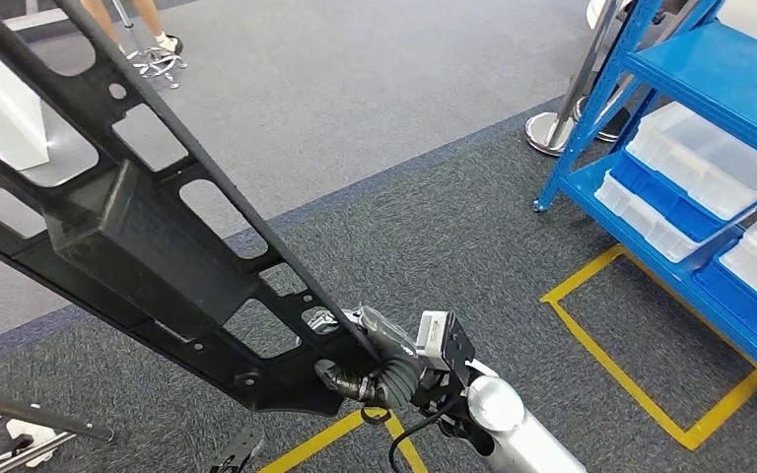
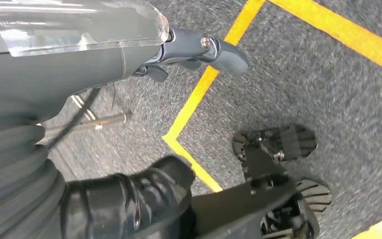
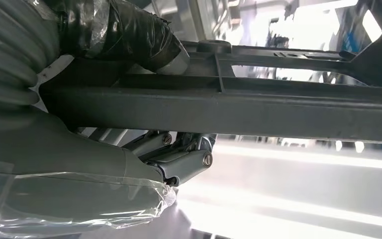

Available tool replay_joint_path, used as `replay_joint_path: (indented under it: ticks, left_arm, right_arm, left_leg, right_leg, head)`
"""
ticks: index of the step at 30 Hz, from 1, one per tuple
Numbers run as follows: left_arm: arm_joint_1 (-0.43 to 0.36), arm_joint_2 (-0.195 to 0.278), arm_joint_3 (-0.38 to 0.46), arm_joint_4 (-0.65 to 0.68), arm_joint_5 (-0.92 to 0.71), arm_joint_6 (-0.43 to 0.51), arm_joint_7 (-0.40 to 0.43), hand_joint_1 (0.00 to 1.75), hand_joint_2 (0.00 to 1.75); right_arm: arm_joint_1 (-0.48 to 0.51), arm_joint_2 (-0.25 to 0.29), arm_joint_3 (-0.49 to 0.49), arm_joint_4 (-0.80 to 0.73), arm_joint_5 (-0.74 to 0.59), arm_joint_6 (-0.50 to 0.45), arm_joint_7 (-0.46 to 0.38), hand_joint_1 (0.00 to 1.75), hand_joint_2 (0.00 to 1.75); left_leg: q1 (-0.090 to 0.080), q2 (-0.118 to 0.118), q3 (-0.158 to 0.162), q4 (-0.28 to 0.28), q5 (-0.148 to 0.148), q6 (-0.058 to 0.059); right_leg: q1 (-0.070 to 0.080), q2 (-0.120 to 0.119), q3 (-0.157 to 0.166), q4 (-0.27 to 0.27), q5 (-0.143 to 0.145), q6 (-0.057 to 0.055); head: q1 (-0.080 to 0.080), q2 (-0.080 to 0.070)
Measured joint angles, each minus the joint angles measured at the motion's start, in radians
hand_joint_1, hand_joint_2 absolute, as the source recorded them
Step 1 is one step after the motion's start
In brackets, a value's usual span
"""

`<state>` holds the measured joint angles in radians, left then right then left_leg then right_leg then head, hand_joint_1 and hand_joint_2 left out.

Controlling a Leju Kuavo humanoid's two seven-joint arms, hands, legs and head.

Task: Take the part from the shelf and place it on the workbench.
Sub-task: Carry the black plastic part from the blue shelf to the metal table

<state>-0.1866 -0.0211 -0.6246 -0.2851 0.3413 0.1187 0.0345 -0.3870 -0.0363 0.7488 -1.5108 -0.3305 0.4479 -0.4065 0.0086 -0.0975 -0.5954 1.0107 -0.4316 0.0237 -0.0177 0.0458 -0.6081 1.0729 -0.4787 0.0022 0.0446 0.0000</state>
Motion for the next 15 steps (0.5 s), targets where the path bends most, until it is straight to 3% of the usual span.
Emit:
replay_joint_path:
  ticks: [2, 4, 6, 8, 10, 11, 12, 13, 15]
  left_arm:
    - [-0.001, 0.002, 0.004, 0.004, 0.000, 0.000, 0.002, 0.00, 1.75]
    - [0.000, 0.005, 0.012, 0.012, -0.001, -0.001, 0.002, 0.00, 1.75]
    - [0.001, 0.008, 0.020, 0.019, -0.002, -0.002, 0.002, 0.00, 1.75]
    - [-0.002, 0.008, 0.025, 0.021, -0.006, -0.004, 0.003, 0.00, 1.75]
    - [-0.004, 0.008, 0.027, 0.023, -0.010, -0.007, 0.004, 0.00, 1.75]
    - [-0.002, 0.009, 0.027, 0.024, -0.012, -0.009, 0.004, 0.00, 1.75]
    - [0.000, 0.009, 0.028, 0.026, -0.014, -0.012, 0.005, 0.00, 1.75]
    - [0.001, 0.009, 0.028, 0.027, -0.016, -0.014, 0.005, 0.00, 1.75]
    - [0.001, 0.010, 0.029, 0.029, -0.019, -0.016, 0.006, 0.00, 1.75]
  right_arm:
    - [-0.007, 0.004, 0.001, 0.011, -0.011, 0.017, -0.003, 1.75, 1.75]
    - [-0.014, 0.011, 0.003, 0.025, -0.018, 0.031, -0.006, 1.75, 1.75]
    - [-0.023, 0.021, 0.006, 0.037, -0.023, 0.042, -0.008, 1.75, 1.75]
    - [-0.029, 0.027, 0.007, 0.046, -0.031, 0.050, -0.010, 1.75, 1.75]
    - [-0.030, 0.028, 0.007, 0.056, -0.037, 0.057, -0.011, 1.75, 1.75]
    - [-0.029, 0.028, 0.008, 0.061, -0.037, 0.060, -0.012, 1.75, 1.75]
    - [-0.029, 0.029, 0.008, 0.066, -0.038, 0.064, -0.012, 1.75, 1.75]
    - [-0.029, 0.029, 0.008, 0.070, -0.039, 0.068, -0.012, 1.75, 1.75]
    - [-0.030, 0.031, 0.008, 0.073, -0.041, 0.071, -0.013, 1.75, 1.75]
  left_leg:
    - [0.003, -0.016, -0.009, 0.005, -0.001, -0.011]
    - [0.007, -0.025, -0.015, 0.006, 0.000, -0.024]
    - [0.004, 0.017, -0.026, 0.029, -0.014, -0.034]
    - [0.003, 0.075, -0.072, 0.125, -0.064, -0.042]
    - [0.005, 0.092, -0.138, 0.251, -0.114, -0.048]
    - [0.006, 0.093, -0.155, 0.282, -0.117, -0.048]
    - [0.005, 0.094, -0.148, 0.268, -0.098, -0.048]
    - [0.005, 0.099, -0.121, 0.215, -0.065, -0.045]
    - [-0.003, 0.134, -0.047, 0.074, -0.009, -0.035]
  right_leg:
    - [0.002, 0.017, 0.013, -0.031, 0.000, -0.005]
    - [0.005, 0.001, 0.015, -0.035, 0.006, -0.014]
    - [0.002, -0.018, 0.020, -0.041, 0.009, -0.026]
    - [0.004, -0.043, 0.023, -0.045, 0.008, -0.035]
    - [0.006, -0.071, 0.024, -0.044, 0.006, -0.039]
    - [0.007, -0.084, 0.024, -0.044, 0.004, -0.039]
    - [0.007, -0.095, 0.026, -0.044, 0.003, -0.039]
    - [0.008, -0.106, 0.028, -0.044, 0.001, -0.037]
    - [0.011, -0.125, 0.034, -0.044, -0.005, -0.032]
  head:
    - [0.000, 0.000]
    - [0.000, 0.000]
    - [-0.003, 0.000]
    - [-0.006, 0.000]
    - [-0.007, 0.000]
    - [-0.007, 0.000]
    - [-0.007, 0.000]
    - [-0.007, 0.000]
    - [-0.007, 0.000]
